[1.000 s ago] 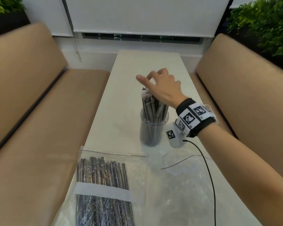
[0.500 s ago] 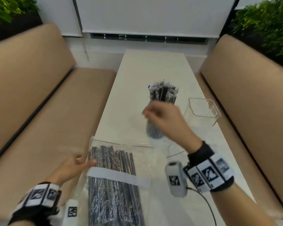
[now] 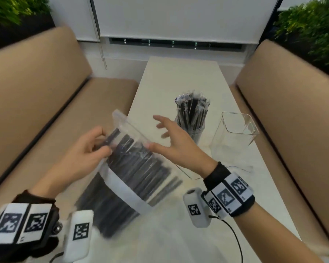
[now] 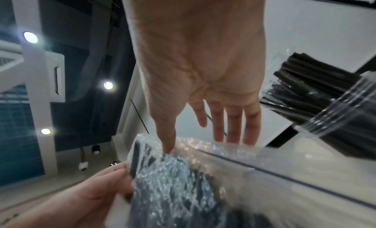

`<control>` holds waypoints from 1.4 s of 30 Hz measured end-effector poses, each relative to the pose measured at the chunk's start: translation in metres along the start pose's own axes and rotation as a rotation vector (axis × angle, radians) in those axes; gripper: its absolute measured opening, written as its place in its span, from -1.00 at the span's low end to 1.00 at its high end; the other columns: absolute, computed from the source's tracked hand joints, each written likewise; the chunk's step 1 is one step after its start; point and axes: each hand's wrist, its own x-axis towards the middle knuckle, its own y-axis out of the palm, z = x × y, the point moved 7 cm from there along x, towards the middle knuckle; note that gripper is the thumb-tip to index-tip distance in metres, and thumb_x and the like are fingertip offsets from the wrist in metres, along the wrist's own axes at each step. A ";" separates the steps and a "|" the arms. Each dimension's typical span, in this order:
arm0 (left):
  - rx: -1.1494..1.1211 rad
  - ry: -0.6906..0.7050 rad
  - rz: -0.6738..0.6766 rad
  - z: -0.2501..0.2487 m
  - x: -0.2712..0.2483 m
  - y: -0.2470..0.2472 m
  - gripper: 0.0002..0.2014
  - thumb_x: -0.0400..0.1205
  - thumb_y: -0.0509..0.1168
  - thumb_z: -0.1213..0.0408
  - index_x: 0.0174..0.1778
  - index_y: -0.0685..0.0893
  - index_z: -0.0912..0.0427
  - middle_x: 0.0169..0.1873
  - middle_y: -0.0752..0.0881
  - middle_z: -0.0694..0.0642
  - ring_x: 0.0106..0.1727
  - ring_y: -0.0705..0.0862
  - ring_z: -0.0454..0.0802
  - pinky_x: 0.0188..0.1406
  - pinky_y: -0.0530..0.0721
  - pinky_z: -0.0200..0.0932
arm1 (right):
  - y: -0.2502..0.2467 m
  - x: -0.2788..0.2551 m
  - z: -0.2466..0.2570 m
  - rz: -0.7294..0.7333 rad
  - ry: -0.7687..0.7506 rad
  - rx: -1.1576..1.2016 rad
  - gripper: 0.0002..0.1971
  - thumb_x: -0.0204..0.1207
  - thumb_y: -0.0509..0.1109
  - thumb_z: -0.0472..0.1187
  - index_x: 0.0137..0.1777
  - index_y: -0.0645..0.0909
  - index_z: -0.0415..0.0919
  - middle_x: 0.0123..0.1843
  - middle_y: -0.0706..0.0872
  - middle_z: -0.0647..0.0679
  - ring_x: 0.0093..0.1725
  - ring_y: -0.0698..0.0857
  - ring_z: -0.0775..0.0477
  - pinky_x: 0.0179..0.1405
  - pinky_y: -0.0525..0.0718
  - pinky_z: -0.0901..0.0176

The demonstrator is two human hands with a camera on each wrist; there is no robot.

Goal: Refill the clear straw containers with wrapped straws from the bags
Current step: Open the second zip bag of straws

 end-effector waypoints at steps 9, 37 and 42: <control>0.182 0.233 -0.427 -0.064 0.004 -0.006 -0.76 0.52 0.50 0.07 -0.05 0.54 -0.20 -0.09 0.65 -0.22 -0.12 0.68 -0.23 -0.14 0.57 -0.43 | 0.000 -0.014 0.026 -0.202 -0.083 0.603 -0.80 0.56 0.47 -0.37 0.14 0.72 -0.17 -0.36 0.62 0.04 -0.41 0.64 0.17 -0.29 0.62 0.37; -0.071 0.066 -0.270 -0.075 0.002 0.031 -0.91 0.55 0.42 0.43 -0.26 0.77 0.24 -0.53 0.77 0.06 -0.44 0.83 -0.05 -0.21 0.87 0.04 | -0.016 -0.014 0.035 -0.303 0.047 0.596 -0.87 0.58 0.48 -0.20 -0.12 0.66 -0.25 -0.30 0.77 -0.17 -0.36 0.76 -0.04 -0.17 0.83 -0.13; 0.012 0.097 -0.391 -0.073 -0.001 0.036 -0.88 0.48 0.38 0.43 -0.35 0.70 0.17 -0.59 0.70 -0.04 -0.39 0.83 0.06 -0.23 0.84 0.12 | -0.026 -0.017 0.038 -0.388 0.010 0.336 -0.88 0.51 0.45 -0.29 -0.25 0.64 -0.22 -0.39 0.78 -0.12 -0.40 0.79 -0.04 -0.27 0.79 0.05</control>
